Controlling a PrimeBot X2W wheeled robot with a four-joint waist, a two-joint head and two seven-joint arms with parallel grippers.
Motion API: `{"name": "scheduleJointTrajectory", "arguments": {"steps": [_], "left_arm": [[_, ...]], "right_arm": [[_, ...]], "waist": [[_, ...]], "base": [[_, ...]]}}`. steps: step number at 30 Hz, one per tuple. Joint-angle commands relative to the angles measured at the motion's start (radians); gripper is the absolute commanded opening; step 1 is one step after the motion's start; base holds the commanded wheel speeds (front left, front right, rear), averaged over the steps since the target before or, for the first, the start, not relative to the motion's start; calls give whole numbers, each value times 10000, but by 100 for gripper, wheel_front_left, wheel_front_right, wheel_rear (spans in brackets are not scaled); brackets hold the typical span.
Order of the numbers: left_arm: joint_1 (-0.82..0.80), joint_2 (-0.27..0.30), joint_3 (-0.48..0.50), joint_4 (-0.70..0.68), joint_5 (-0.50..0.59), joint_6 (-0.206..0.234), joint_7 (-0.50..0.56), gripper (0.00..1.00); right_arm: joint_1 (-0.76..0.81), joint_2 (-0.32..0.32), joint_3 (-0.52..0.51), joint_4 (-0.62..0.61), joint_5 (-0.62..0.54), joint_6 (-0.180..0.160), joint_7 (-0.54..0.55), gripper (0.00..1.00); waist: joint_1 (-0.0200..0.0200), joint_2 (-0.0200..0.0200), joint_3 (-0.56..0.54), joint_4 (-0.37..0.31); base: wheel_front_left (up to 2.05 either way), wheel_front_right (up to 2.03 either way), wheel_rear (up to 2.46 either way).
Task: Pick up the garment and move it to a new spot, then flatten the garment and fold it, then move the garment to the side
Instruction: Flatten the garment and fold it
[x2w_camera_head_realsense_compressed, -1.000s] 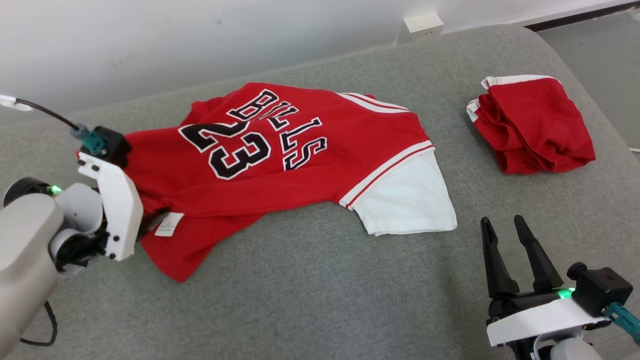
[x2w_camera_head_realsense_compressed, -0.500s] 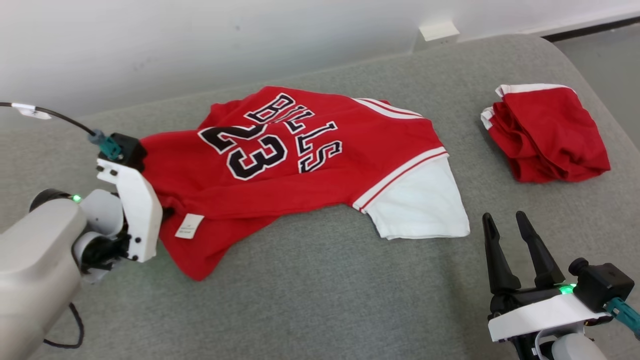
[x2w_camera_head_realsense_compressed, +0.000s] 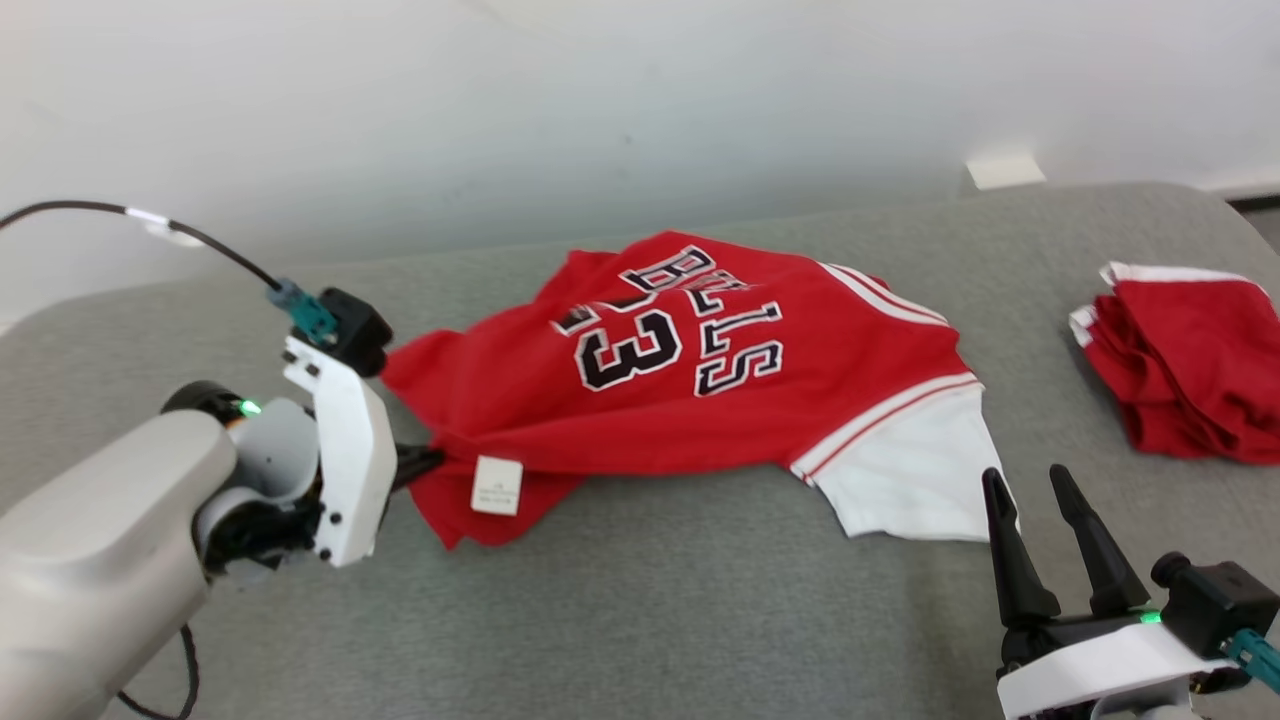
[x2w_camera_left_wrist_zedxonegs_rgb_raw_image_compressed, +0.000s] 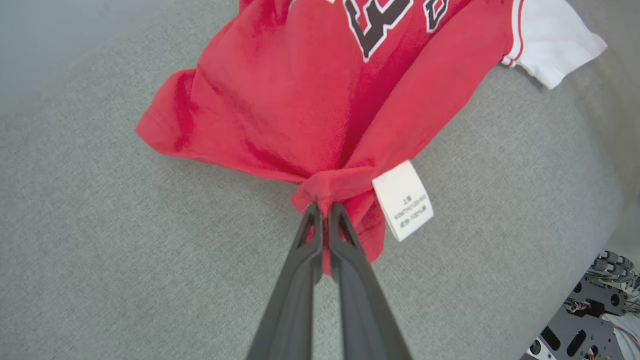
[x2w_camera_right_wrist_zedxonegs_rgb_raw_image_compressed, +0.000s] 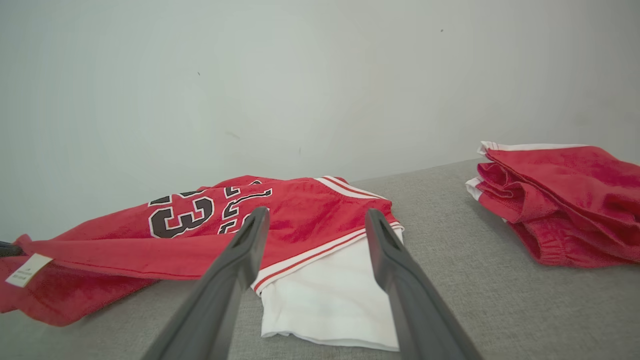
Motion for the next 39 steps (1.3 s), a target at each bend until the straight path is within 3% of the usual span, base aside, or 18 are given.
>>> {"name": "scheduleJointTrajectory", "arguments": {"steps": [1,10,16,17,18,19,23,26,34,39], "left_arm": [[196,217,-101,-413,-43,26,-29,0],[1274,850,-474,-1983,931,26,-525,0],[2574,740,-563,-2009,1299,75,-862,0],[2780,652,-562,-1897,1170,110,-1001,16],[2933,557,-517,-1807,1025,148,-1162,76],[3046,486,-446,-1713,891,163,-1281,100],[3167,412,-103,-1473,534,188,-1767,100],[2974,695,375,-1594,238,376,-2109,100],[3377,1552,1603,-2592,-513,1534,-3322,100],[3335,1349,1736,-2432,-1166,1811,-2739,100]], "right_arm": [[221,-99,-55,-38,-113,-22,63,100],[667,-47,-191,-209,-162,-24,332,100],[814,-18,-227,-418,-238,-22,556,100],[819,-10,-234,-448,-255,-22,580,100],[820,-4,-237,-472,-269,-22,607,100],[826,-10,-242,-492,-276,-22,646,100],[910,-52,-267,-567,-320,-22,726,100],[1008,-52,-300,-598,-346,-24,751,100],[1232,15,-421,-729,-269,-24,700,100],[1012,43,-382,-833,-248,-22,762,100]], "waist": [[1,0,-511,577],[1,0,-1089,1383],[1,0,-1123,1578],[1,0,-1111,1587],[1,0,-1095,1588],[1,0,-1087,1588],[1,0,-1131,1554],[1,0,-1243,1480],[1,0,-1417,1185],[1,0,-1258,865]], "base": [[0,0,0],[0,0,0],[0,0,0],[0,0,0],[0,0,0],[0,0,0],[0,0,0],[0,0,0],[0,0,0],[0,0,0]]}}
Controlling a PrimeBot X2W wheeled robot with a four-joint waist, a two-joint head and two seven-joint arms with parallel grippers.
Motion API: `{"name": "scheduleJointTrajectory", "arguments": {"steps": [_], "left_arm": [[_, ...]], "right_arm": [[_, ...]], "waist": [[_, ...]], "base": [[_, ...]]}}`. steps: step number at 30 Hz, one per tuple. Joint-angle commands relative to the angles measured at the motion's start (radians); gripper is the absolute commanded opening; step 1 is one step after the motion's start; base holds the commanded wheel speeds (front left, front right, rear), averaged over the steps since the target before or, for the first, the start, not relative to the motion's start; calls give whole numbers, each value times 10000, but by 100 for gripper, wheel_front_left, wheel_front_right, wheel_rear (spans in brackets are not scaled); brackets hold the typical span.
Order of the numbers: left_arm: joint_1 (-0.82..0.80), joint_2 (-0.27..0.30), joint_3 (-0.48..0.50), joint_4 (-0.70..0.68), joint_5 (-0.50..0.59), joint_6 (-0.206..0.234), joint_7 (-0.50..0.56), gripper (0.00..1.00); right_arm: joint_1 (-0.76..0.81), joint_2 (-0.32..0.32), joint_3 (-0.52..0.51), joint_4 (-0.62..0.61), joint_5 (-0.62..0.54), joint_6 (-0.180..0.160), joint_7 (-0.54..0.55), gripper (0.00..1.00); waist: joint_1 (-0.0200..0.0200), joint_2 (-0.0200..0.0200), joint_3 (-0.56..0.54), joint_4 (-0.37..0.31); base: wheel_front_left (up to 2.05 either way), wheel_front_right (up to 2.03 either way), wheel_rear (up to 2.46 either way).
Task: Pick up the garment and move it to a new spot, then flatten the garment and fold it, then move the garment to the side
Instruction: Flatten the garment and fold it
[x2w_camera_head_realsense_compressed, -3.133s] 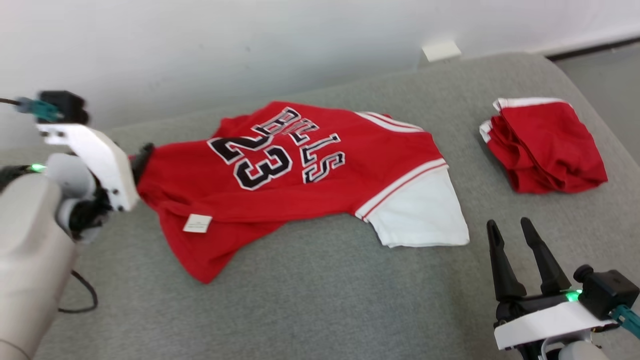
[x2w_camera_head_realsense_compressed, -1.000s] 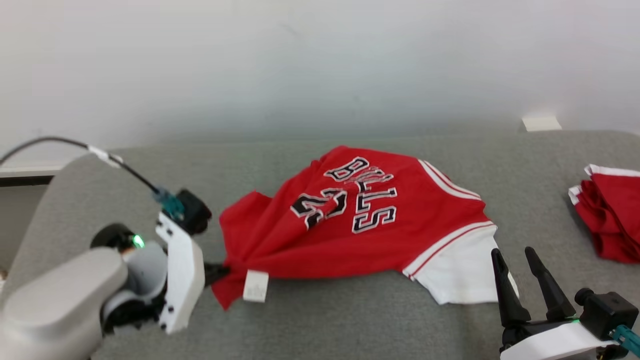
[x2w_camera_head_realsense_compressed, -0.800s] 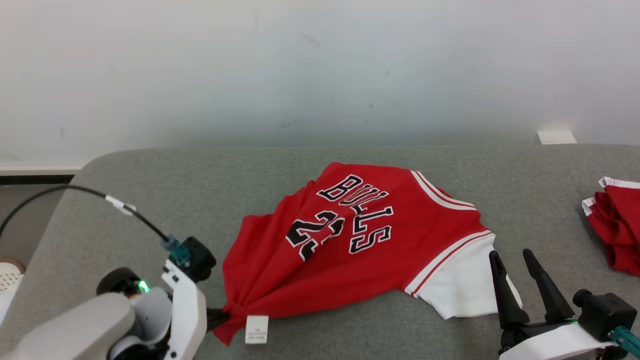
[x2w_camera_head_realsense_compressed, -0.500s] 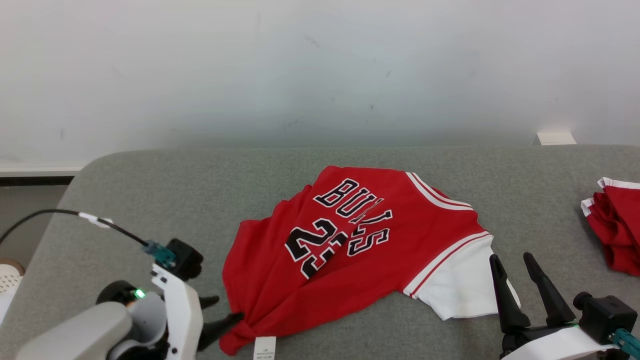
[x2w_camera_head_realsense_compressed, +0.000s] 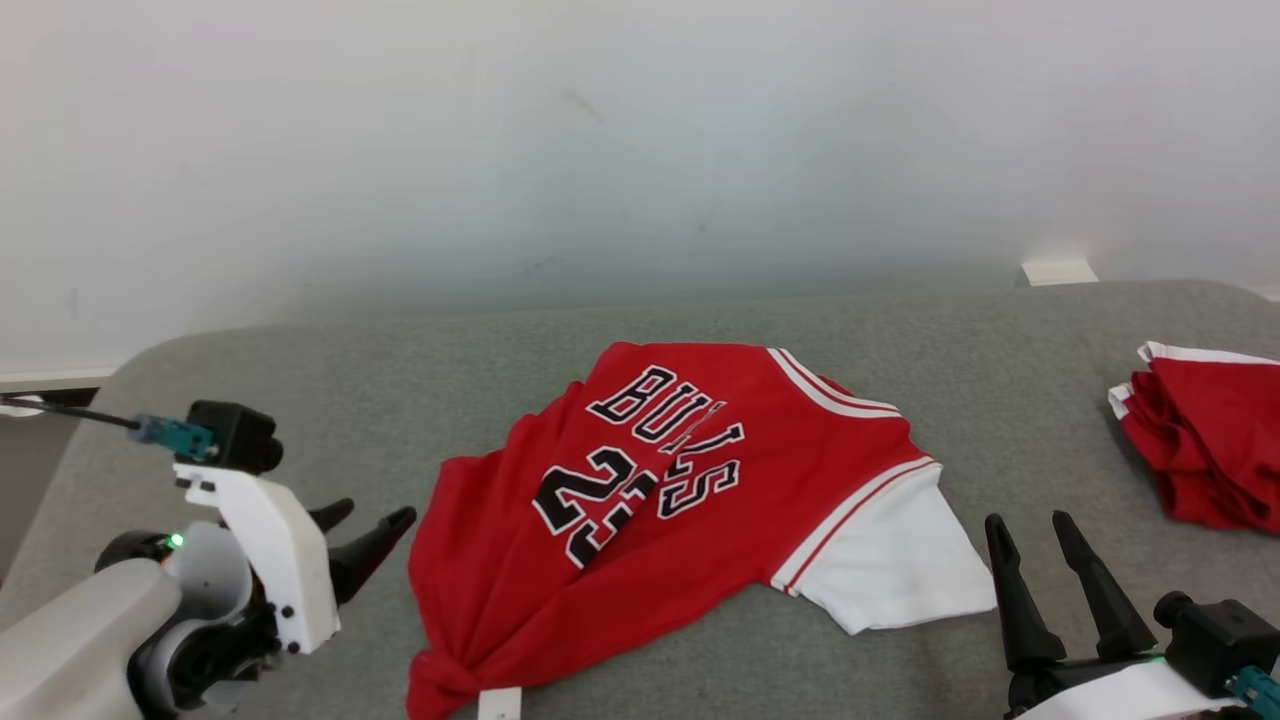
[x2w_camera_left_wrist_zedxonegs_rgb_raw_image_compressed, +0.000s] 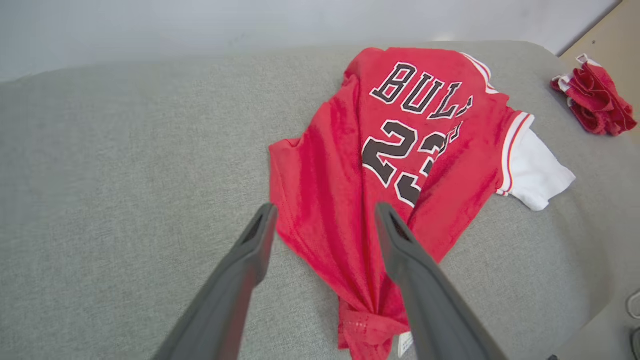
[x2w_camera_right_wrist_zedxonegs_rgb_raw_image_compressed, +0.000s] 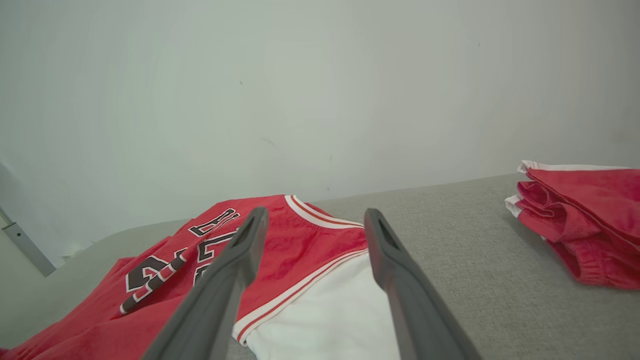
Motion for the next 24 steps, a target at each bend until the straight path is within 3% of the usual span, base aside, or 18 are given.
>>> {"name": "scheduleJointTrajectory", "arguments": {"steps": [1,15,24], "left_arm": [[-80,-139,33,219,-167,48,204,100],[-1589,-1287,-90,3479,-240,-454,1506,100],[-1984,-1445,-394,5202,-92,-655,2204,100]], "right_arm": [[-109,-11,26,-40,12,-22,-8,100],[-817,146,239,113,192,-24,-279,100],[-1202,241,423,524,382,-22,-633,100]], "waist": [[0,0,122,-193],[0,0,1631,-1780],[0,0,2255,-2457]], "base": [[0,0,0],[0,0,0],[0,0,0]]}}
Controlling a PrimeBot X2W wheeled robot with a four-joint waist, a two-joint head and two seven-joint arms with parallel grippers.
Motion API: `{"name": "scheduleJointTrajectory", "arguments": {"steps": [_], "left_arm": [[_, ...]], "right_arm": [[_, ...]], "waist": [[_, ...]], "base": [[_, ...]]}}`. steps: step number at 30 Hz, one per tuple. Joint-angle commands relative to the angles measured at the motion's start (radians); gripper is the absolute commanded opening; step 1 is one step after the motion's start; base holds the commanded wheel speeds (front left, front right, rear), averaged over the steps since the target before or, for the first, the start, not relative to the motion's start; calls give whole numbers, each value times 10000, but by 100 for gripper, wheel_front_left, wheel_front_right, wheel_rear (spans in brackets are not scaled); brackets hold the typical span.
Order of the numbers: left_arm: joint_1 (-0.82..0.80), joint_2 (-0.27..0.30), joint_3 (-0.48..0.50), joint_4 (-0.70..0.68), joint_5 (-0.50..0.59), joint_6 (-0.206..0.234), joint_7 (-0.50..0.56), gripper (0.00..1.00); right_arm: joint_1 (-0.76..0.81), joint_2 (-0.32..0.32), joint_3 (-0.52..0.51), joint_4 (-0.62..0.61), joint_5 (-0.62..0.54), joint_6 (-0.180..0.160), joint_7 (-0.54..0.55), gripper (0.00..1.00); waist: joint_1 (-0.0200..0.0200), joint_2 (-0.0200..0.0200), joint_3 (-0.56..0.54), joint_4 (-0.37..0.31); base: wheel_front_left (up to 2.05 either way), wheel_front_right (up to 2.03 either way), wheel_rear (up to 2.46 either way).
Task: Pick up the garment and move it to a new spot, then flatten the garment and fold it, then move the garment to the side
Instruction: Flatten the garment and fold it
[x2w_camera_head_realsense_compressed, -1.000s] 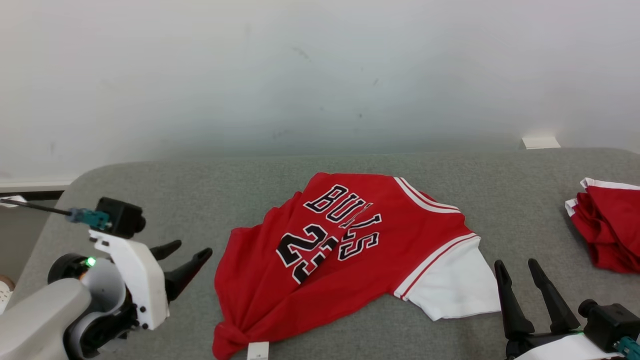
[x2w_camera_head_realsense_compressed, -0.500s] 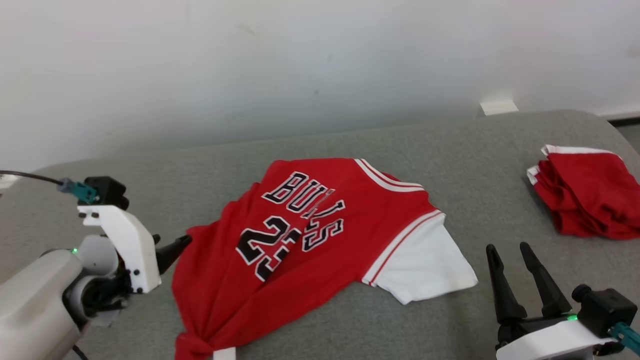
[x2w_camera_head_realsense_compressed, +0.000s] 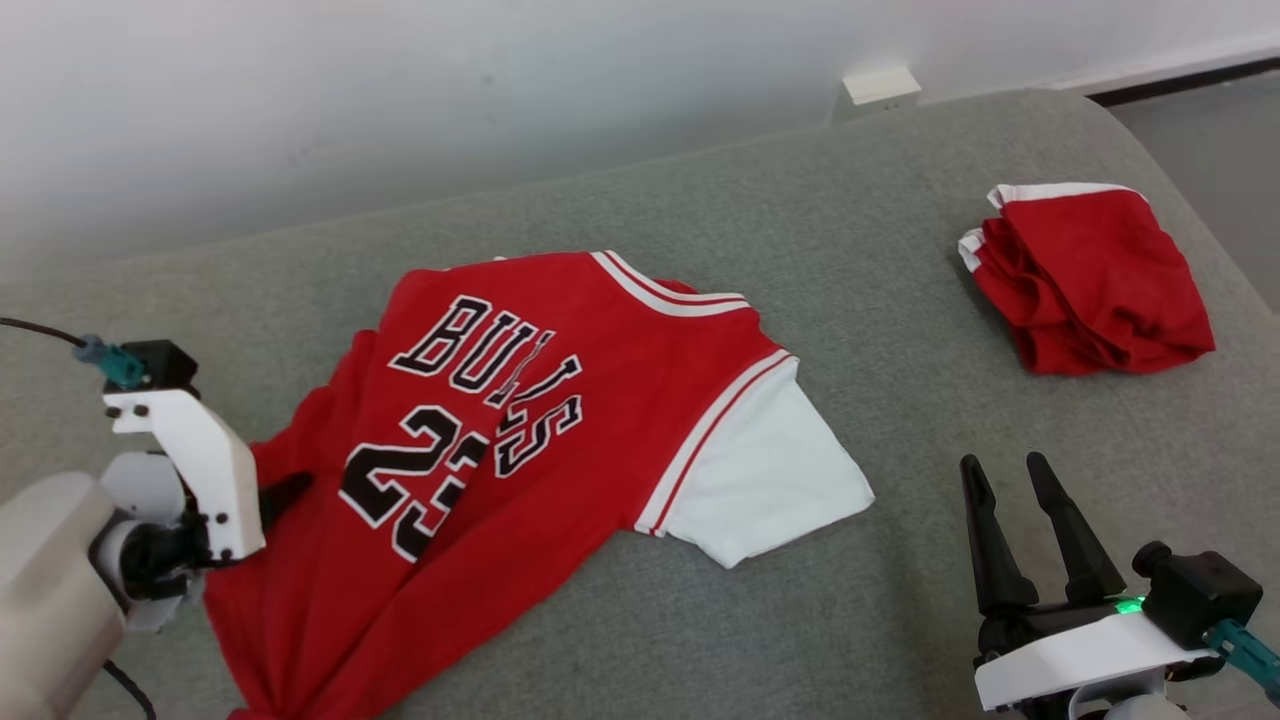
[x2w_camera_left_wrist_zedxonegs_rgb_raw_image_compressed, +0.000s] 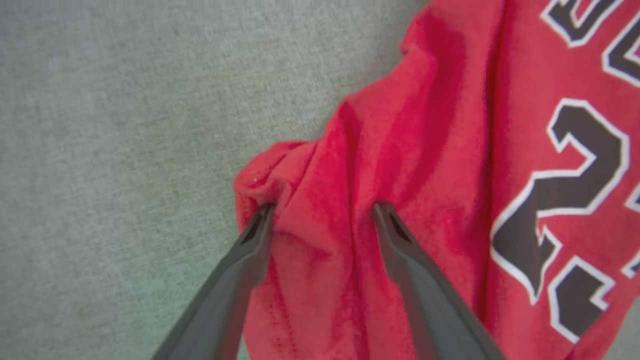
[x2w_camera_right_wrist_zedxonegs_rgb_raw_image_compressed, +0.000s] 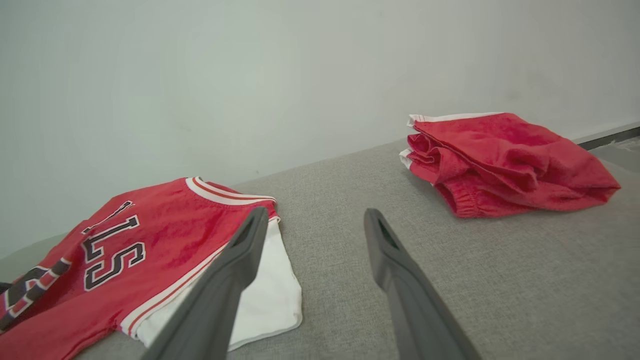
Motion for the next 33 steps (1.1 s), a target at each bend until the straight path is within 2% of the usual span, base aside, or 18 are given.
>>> {"name": "scheduleJointTrajectory", "arguments": {"steps": [1,5,6,8,9,17,25,32,33], "left_arm": [[-23,-8,-52,86,3,-19,81,100],[68,-144,-188,448,-84,-124,430,100],[64,-169,-217,505,-72,-165,465,76],[42,-201,-278,578,20,-250,507,8],[30,-210,-282,611,54,-311,468,0],[-1183,41,46,708,647,-459,-713,0],[-2784,266,303,1212,1360,-335,-1705,0],[-3278,82,402,2082,1676,-310,-2539,0],[-3200,-15,425,2232,1597,-306,-2554,7]], "right_arm": [[-128,-33,0,48,60,-22,-61,100],[-140,-59,38,201,104,-24,-129,100],[-146,-65,41,235,106,-22,-153,100],[-173,-68,50,278,96,-22,-180,100],[-191,-66,53,299,88,-22,-174,100],[-394,-166,36,131,85,-24,-228,100],[-822,-96,225,81,142,-24,-262,100],[-1033,-31,291,182,105,-24,-259,100],[-1043,-13,313,198,82,-22,-256,100]], "waist": [[0,0,90,-111],[0,0,48,-144],[0,0,37,-136],[0,0,19,-104],[0,0,12,-84],[0,0,455,61],[0,0,1330,-163],[0,0,1520,-316],[0,0,1485,-304]], "base": [[0,0,0],[0,0,0],[0,0,0],[0,0,0],[0,0,0],[0,0,0],[0,0,0],[0,0,0],[0,0,0]]}}
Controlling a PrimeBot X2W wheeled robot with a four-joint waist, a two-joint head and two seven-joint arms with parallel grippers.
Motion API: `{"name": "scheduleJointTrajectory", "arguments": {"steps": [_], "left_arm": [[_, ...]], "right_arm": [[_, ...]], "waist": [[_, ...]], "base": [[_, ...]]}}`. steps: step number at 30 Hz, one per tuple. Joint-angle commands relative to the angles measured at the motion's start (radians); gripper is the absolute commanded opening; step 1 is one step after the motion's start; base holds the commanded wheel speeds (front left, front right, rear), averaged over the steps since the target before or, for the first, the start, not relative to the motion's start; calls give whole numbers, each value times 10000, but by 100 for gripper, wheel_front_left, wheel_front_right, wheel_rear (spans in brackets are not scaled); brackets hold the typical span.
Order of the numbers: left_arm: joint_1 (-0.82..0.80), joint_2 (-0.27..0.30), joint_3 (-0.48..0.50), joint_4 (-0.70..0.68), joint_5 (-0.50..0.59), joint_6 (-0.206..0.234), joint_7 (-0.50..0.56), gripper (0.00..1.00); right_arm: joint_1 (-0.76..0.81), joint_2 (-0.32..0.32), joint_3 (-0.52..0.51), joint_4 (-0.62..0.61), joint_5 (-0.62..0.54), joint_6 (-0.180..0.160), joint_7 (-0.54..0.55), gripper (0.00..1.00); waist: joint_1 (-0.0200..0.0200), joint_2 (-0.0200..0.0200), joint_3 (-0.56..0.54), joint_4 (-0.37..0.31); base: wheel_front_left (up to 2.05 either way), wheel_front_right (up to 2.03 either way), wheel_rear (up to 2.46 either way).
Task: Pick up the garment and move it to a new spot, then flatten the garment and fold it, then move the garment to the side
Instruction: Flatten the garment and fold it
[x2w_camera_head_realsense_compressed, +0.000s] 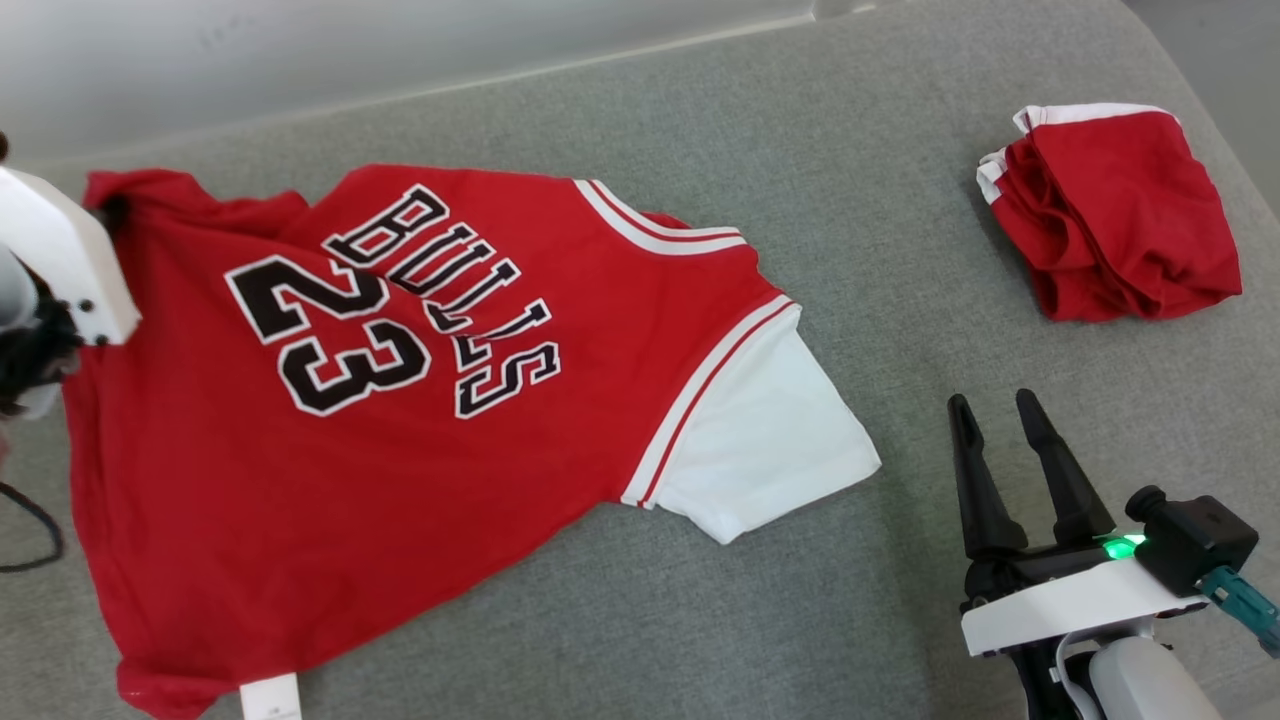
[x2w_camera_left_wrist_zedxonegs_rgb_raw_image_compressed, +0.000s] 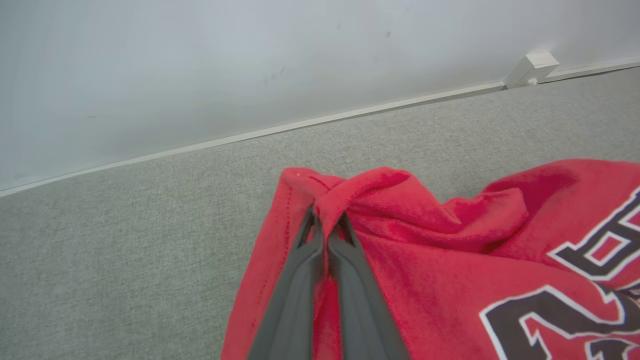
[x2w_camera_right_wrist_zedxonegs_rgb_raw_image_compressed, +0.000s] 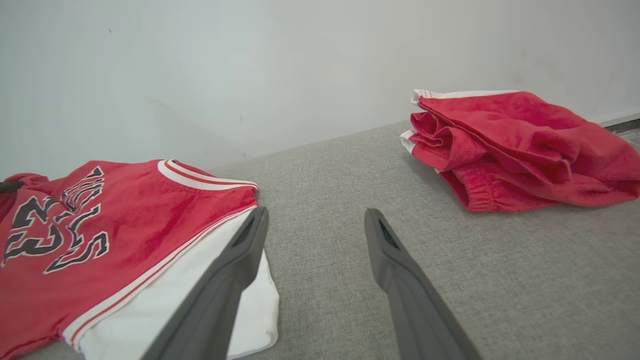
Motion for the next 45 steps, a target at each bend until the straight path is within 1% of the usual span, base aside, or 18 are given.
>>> {"name": "scheduleJointTrajectory", "arguments": {"steps": [1,2,8,12,17,20,22,24,28,31,34,35,36,37,38,40,42,45], "left_arm": [[128,-92,8,121,-47,-38,-13,98],[224,-204,4,220,-102,-116,-23,100],[634,-733,-152,547,-16,-467,-642,100],[900,-1017,-40,394,-149,-616,-1460,100],[1346,-1134,258,-18,-295,-605,-2791,100],[1725,-1038,277,-488,-201,-417,-3380,100],[2106,-935,333,-942,-159,-169,-3764,100],[2606,-798,496,-1516,-241,183,-4081,100],[3842,-392,997,-3188,-167,1157,-4370,100],[4895,-100,1968,-4966,488,2204,-4393,100],[6525,-131,3238,-6791,1205,3157,-4382,100],[6525,-131,3238,-6791,1205,3157,-4382,100],[7491,-278,4176,-7881,1766,3664,-4386,100],[7491,-278,4176,-7881,1766,3664,-4386,100],[8000,-424,4564,-8387,2109,3887,-4385,100],[8991,-763,5255,-9231,2833,4161,-4386,100],[9859,-1247,5912,-9895,3415,4192,-4386,100],[10926,-1976,6563,-10468,4363,4088,-4387,100]], "right_arm": [[-70,1,34,29,-47,-22,-25,100],[-62,8,63,50,-51,-24,-24,100],[220,-147,121,251,-97,-24,-27,100],[493,-296,23,341,-112,-24,-26,100],[880,-459,-113,308,-131,-24,-21,100],[1162,-514,-273,251,-177,-22,5,100],[1337,-520,-395,196,-218,-24,33,100],[1481,-519,-473,103,-242,-24,45,100],[1806,-549,-729,-133,-282,-24,82,100],[2074,-570,-975,-314,-325,-22,84,100],[2272,-572,-1188,-477,-401,-22,116,100],[2272,-572,-1188,-477,-401,-22,116,100],[2413,-538,-1351,-578,-468,-22,110,100],[2413,-538,-1351,-578,-468,-22,110,100],[2479,-524,-1442,-631,-513,-22,105,100],[2600,-471,-1611,-759,-572,-22,96,100],[2757,-435,-1737,-864,-661,-24,89,100],[2970,-373,-1869,-993,-760,-24,83,100]], "waist": [[-2,-1,-78,38],[-2,-1,-154,74],[-2,-1,-1095,464],[-2,-1,-1920,898],[-2,-1,-2647,1505],[-2,-1,-2945,1817],[-2,-1,-3097,1986],[-2,-1,-3227,2103],[-2,-1,-3404,2284],[-2,-1,-3466,2439],[-2,-1,-3486,2521],[-2,-1,-3486,2521],[-2,-1,-3520,2570],[-2,-1,-3520,2570],[-2,-1,-3528,2593],[-2,-1,-3539,2649],[-2,-1,-3556,2688],[-2,-1,-3596,2733]], "base": [[0,0,0],[0,0,0],[0,0,0],[0,0,0],[0,0,0],[0,0,0],[0,0,0],[0,0,0],[0,0,0],[0,0,0],[0,0,0],[0,0,0],[0,0,0],[0,0,0],[0,0,0],[0,0,0],[0,0,0],[0,0,0]]}}
